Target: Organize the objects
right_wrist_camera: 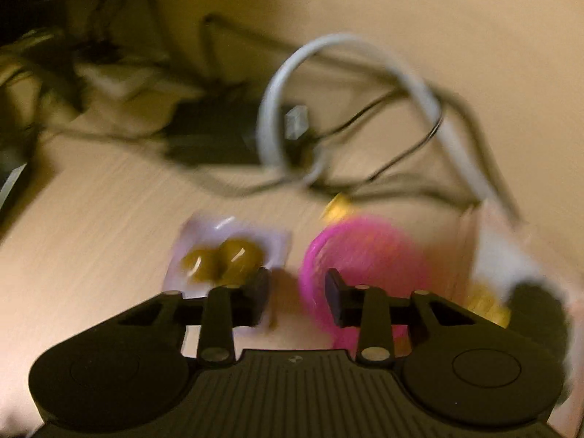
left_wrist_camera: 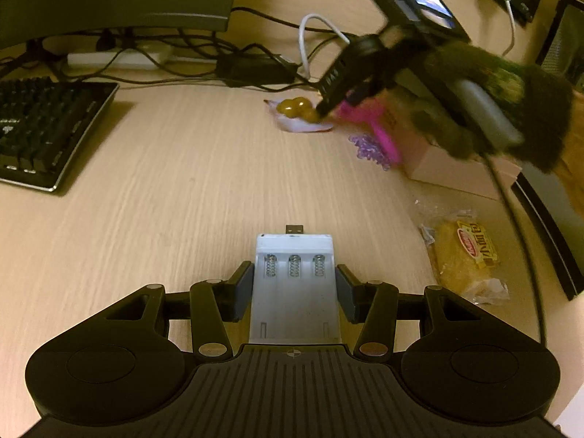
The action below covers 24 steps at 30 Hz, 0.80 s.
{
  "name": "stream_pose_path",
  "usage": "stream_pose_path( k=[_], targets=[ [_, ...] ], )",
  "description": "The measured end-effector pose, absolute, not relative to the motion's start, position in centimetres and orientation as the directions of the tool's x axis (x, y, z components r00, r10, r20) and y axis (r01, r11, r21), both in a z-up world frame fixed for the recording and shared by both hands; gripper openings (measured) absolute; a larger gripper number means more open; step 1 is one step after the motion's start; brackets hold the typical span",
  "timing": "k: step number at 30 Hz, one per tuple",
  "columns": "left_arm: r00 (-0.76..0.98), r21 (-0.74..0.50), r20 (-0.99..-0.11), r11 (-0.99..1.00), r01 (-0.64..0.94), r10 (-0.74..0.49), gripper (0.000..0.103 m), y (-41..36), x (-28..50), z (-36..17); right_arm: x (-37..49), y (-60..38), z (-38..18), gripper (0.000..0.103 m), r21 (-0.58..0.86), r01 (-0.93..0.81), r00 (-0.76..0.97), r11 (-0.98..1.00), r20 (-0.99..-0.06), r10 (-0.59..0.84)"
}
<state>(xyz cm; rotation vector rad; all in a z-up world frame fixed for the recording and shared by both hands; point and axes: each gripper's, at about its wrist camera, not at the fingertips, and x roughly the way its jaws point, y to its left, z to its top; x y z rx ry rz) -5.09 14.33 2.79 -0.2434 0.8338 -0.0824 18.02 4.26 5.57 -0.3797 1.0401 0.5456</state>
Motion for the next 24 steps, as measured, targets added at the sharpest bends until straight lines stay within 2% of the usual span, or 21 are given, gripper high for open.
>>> stream_pose_path(
  k=[2,4,9,12,15,19,22,24],
  targets=[
    [0.668,-0.257,-0.721,0.966,-0.015,-0.181,0.053,14.6,-5.1,2.8,16.4,3.4,7.2,0.034,0.008,-0.63,0.367,0.777,-0.878,0.307],
    [0.664,-0.261,-0.723,0.965,-0.006,-0.192,0.053,14.8,-5.0,2.8,16.1,2.4,9.4,0.034,0.008,-0.619,0.41,0.785,-0.849,0.333],
    [0.657,-0.26,-0.725,0.966,0.016,-0.206,0.053,15.0,-4.9,2.8,20.9,2.5,11.3,0.037,-0.093,-0.454,0.572,0.886,-0.793,0.209],
    [0.657,-0.261,-0.723,0.965,0.026,-0.214,0.053,15.0,-5.0,2.8,24.1,3.5,9.7,0.037,-0.118,-0.395,0.564,0.911,-0.814,0.139],
    [0.658,-0.259,-0.72,0.965,0.037,-0.219,0.053,15.0,-5.1,2.8,25.3,4.5,8.3,0.037,-0.134,-0.413,0.524,0.901,-0.844,0.115],
    [0.663,-0.278,-0.712,0.96,0.034,-0.23,0.053,15.2,-5.2,2.7,25.4,5.2,7.2,0.06,-0.184,-0.467,0.505,0.865,-0.859,0.09],
    [0.665,-0.289,-0.709,0.957,0.03,-0.235,0.053,15.4,-5.2,2.7,25.5,5.1,6.0,0.06,-0.192,-0.474,0.471,0.859,-0.88,0.063],
    [0.665,-0.292,-0.709,0.956,0.027,-0.236,0.053,15.4,-5.2,2.7,25.1,4.7,6.2,0.052,-0.161,-0.475,0.46,0.865,-0.884,0.088]
  ],
)
